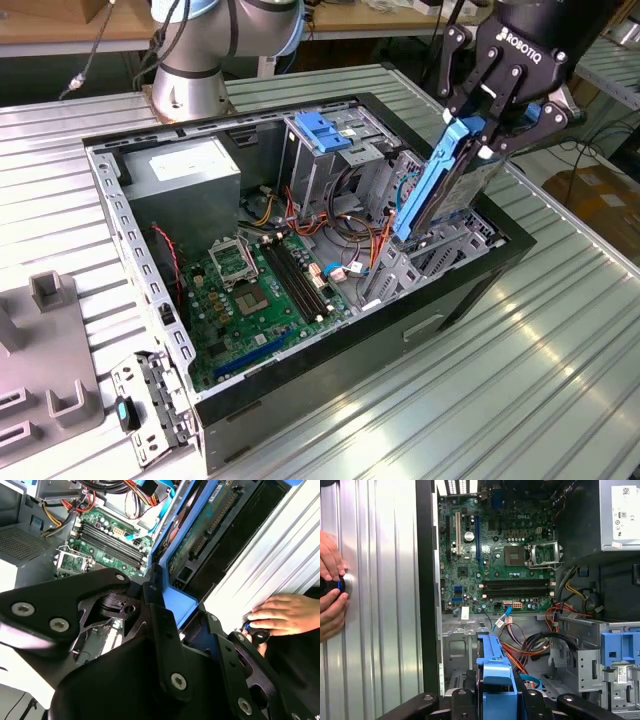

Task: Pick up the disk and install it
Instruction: 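Insert the disk into the insertion slot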

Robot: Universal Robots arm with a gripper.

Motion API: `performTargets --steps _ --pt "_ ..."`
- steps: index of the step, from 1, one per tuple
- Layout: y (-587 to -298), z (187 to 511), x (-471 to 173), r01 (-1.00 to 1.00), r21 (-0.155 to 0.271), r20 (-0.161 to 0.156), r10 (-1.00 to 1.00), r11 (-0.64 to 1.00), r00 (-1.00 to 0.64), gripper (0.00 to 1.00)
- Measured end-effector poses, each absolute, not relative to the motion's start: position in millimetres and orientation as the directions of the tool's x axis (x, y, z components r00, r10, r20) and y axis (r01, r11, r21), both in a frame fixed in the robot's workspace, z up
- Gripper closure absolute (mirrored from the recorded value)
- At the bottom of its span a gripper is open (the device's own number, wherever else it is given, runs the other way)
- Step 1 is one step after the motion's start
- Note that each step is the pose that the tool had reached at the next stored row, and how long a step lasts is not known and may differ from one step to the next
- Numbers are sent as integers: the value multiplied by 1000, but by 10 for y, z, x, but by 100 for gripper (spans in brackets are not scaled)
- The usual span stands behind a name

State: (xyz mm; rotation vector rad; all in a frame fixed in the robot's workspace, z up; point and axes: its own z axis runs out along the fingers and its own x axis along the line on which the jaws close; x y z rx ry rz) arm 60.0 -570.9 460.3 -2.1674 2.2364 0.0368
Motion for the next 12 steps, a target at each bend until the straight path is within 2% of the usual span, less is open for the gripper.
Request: performTargets --steps 2,12 --pt "-5711 4499 633 -1000 -2 -36 -999 30 -30 63" --pt "-5717 4457 634 -1000 -2 -36 -999 26 -26 63"
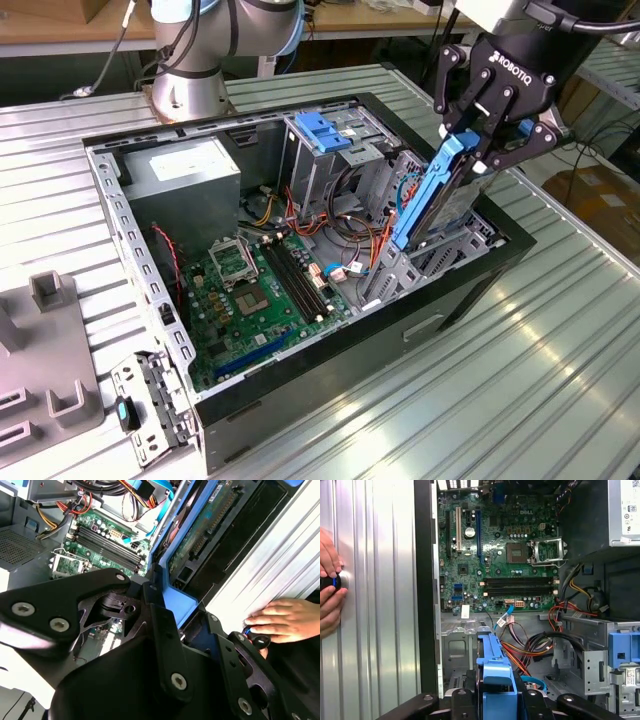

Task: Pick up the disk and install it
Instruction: 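Insert the disk into the insertion slot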

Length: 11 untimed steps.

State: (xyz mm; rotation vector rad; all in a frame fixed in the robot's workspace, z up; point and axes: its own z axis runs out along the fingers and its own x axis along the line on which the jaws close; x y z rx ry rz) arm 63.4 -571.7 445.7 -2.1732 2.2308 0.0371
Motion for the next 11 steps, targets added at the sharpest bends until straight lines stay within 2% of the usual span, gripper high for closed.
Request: performTargets --steps 3,4,11 --pt "-5717 4457 634 -1000 -2 -36 -999 26 -26 62" --pt "-5717 4456 634 -1000 -2 -36 -999 26 -26 55" --pt "-5717 4455 634 -1000 -2 -36 -999 26 -26 55"
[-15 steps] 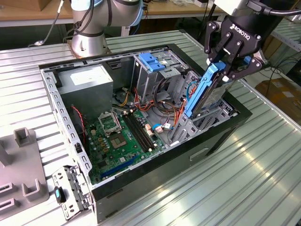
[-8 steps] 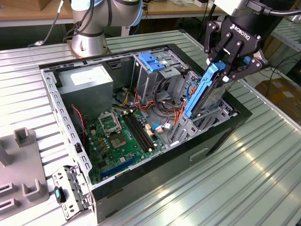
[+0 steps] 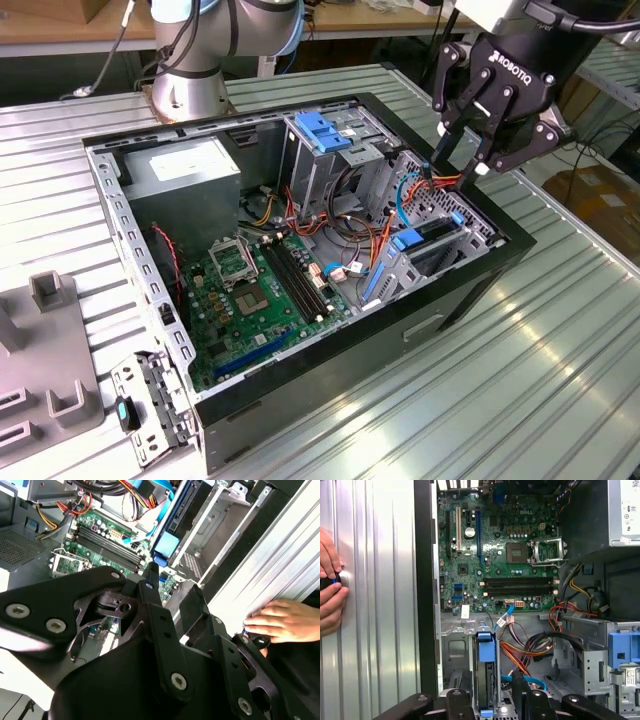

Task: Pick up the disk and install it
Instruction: 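Insert the disk into the insertion slot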

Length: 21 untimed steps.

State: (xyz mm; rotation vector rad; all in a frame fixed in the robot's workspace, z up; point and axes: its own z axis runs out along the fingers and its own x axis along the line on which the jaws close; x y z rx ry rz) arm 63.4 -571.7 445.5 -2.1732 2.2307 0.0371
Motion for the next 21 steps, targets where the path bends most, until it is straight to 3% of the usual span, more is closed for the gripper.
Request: performTargets --steps 5,12,21 --pt "-5719 4415 636 -1000 -4 -36 -999 26 -26 57" --pt "-5744 4284 731 -1000 -5 -36 -999 26 -26 88" --pt "-5762 4069 1049 -1000 -5 -36 -999 26 -25 89"
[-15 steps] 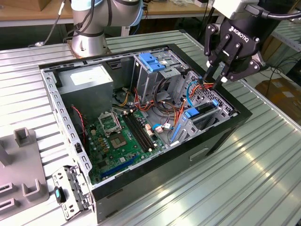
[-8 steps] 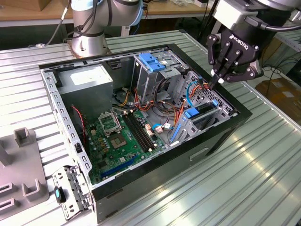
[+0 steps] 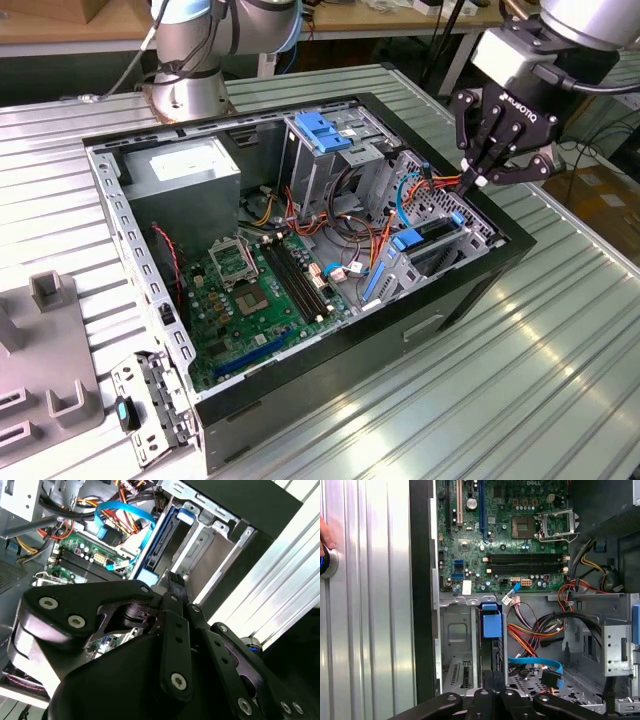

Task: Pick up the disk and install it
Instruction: 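Insert the disk into the insertion slot, then insert the first disk wire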

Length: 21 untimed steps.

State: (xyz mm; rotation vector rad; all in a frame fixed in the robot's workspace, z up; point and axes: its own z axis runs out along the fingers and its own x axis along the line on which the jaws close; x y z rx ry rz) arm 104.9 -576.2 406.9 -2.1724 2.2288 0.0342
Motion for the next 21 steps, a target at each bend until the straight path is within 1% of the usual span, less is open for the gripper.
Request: performTargets --steps 17,21 --pt "-5762 4036 1053 -1000 -7 -36 -999 25 -25 89" --pt "-5765 4036 1061 -1000 -7 -36 -999 -5 6 89"
